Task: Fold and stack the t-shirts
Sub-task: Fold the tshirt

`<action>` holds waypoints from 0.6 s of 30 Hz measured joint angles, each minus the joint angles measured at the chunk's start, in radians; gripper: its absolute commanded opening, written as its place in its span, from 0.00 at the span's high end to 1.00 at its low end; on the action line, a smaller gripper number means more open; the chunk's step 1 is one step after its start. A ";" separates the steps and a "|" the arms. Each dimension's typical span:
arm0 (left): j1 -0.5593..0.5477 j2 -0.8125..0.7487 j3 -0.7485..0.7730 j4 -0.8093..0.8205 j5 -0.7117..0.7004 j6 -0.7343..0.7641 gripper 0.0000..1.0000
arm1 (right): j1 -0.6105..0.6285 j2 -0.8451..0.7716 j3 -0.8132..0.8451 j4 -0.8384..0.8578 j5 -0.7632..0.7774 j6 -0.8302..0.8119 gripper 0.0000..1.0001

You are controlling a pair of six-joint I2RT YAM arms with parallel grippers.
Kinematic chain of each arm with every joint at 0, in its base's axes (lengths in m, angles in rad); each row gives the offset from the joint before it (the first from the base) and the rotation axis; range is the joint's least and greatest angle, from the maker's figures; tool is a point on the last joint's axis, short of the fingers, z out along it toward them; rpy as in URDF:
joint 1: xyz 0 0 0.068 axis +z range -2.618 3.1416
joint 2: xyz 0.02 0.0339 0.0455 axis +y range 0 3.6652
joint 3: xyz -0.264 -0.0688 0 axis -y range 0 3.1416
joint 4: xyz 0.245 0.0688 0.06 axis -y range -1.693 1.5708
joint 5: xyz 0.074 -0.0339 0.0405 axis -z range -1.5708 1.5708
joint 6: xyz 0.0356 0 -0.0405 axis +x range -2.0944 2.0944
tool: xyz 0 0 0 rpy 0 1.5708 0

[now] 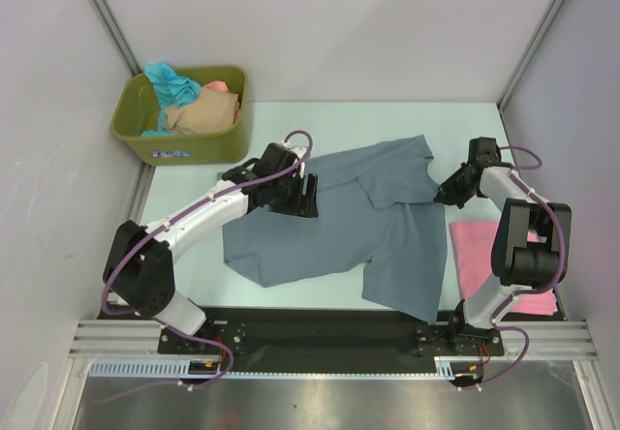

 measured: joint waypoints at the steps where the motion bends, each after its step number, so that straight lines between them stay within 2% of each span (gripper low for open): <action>1: 0.000 0.001 0.000 0.002 0.002 0.000 0.26 | 0.002 0.000 0.000 -0.011 0.004 0.011 1.00; 8: 0.000 0.001 -0.007 0.013 0.003 0.000 0.26 | 0.016 -0.007 -0.017 -0.041 0.018 0.060 1.00; 18: 0.005 0.001 -0.008 -0.008 -0.041 0.030 0.25 | 0.027 -0.028 -0.026 -0.103 0.078 0.076 0.73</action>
